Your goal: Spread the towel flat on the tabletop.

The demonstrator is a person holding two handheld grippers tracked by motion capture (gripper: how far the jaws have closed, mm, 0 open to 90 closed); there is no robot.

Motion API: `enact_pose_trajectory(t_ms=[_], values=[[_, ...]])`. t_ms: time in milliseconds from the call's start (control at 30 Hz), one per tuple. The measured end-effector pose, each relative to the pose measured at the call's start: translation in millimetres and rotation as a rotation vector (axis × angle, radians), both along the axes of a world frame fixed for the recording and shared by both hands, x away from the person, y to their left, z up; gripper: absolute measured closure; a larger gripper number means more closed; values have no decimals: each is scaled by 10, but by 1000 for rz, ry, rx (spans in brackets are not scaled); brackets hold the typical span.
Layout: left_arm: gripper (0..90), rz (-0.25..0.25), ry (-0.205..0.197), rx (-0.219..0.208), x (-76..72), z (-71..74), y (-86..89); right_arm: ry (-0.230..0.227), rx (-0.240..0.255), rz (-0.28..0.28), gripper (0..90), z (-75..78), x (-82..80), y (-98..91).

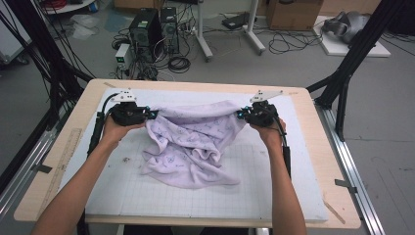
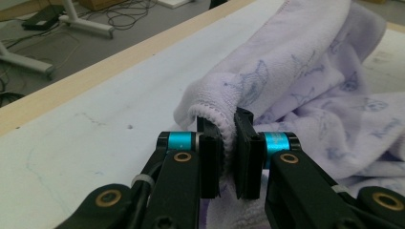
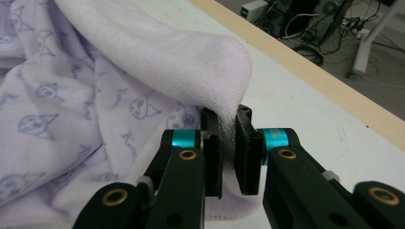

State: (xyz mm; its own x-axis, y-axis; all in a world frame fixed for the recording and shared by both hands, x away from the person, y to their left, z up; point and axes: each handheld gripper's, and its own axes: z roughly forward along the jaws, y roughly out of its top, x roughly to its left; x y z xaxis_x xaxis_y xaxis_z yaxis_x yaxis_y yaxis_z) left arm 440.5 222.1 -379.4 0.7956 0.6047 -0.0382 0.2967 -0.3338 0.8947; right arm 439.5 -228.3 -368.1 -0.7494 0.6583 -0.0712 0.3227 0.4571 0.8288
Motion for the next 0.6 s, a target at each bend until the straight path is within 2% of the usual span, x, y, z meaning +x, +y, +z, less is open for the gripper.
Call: enact_pose_trajectory(t_ms=[100, 133, 167, 233, 267, 433, 600], values=[[816, -1, -7, 5, 58, 26, -28, -12, 5, -41, 836, -9, 57, 20], [815, 1, -22, 1, 72, 24, -31, -18, 11, -53, 836, -10, 74, 23], [816, 3, -15, -7, 94, 17, -27, -19, 18, -64, 836, -9, 94, 27], [814, 9, 2, 12, 149, 2, -17, -23, 13, -82, 836, -5, 136, 44], [813, 13, 7, 8, 163, -1, -15, -30, 19, -84, 836, -9, 147, 56], [807, 28, 22, 25, 240, -48, -28, -9, 11, -110, 836, -61, 228, 106], [779, 54, 72, 34, 314, -159, -15, 57, 12, -123, 829, -181, 296, 152]])
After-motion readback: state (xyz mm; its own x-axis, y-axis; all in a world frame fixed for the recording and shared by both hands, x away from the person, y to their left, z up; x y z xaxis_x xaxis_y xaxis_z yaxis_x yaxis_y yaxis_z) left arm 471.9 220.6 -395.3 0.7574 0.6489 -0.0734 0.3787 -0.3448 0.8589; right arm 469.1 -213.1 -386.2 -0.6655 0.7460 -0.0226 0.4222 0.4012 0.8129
